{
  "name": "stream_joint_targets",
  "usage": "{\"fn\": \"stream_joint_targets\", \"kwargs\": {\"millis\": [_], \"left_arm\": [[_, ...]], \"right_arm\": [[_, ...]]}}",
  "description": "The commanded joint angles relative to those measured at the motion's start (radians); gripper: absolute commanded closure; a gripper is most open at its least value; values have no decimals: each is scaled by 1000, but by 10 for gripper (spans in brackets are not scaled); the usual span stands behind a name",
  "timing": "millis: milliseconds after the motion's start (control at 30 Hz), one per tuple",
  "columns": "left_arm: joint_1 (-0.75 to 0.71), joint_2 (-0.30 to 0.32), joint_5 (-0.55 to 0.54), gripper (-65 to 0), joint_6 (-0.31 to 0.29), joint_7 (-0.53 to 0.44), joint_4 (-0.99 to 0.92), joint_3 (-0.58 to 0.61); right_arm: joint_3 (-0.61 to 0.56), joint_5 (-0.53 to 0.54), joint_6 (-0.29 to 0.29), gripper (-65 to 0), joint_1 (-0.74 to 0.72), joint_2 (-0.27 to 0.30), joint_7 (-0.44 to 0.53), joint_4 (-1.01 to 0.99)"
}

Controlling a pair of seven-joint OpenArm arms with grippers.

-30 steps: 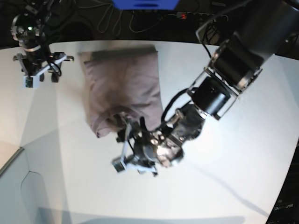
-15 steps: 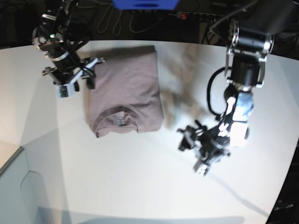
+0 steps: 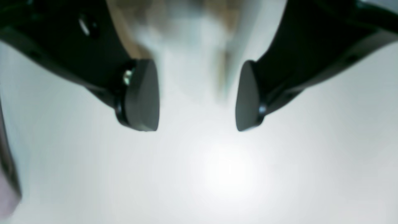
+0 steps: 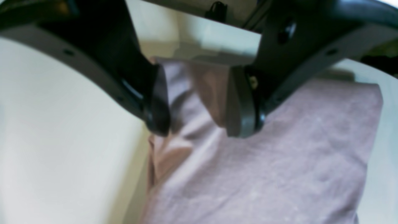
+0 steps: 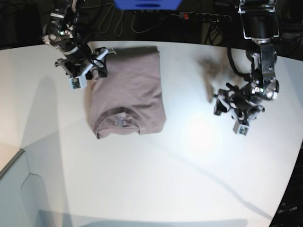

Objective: Layout the t-shirt on the table in an organized manner, then fold the t-shirt properly

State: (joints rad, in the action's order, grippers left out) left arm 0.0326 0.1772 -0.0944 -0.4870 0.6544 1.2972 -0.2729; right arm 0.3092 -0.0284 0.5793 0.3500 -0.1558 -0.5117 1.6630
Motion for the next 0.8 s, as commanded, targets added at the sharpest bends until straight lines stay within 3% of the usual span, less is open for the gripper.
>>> {"fn": "stream_joint_targets", "kwargs": {"millis": [0,267,467,633,767], "left_arm": [[3,6,-12,-371,-3,-20,35,-2],[-159,-3,-14,-371,-3,-17,229,-4],[-259,-41,-15,-368,-3,120,361,-6],[-356,-81,-15,-250,-3,181,456,-6],[-454,-89,-15,-131,-3,183,509,-6]], "right_arm": [[0,11,17,-294,4,-1,15,18],[8,14,17,-294,80,-1,15,151],[98,14,17,-294,111,-1,15,204],[206,14,21,-281,146,-1,15,207],[207,14,21,-161,202,-1,15,207]]}}
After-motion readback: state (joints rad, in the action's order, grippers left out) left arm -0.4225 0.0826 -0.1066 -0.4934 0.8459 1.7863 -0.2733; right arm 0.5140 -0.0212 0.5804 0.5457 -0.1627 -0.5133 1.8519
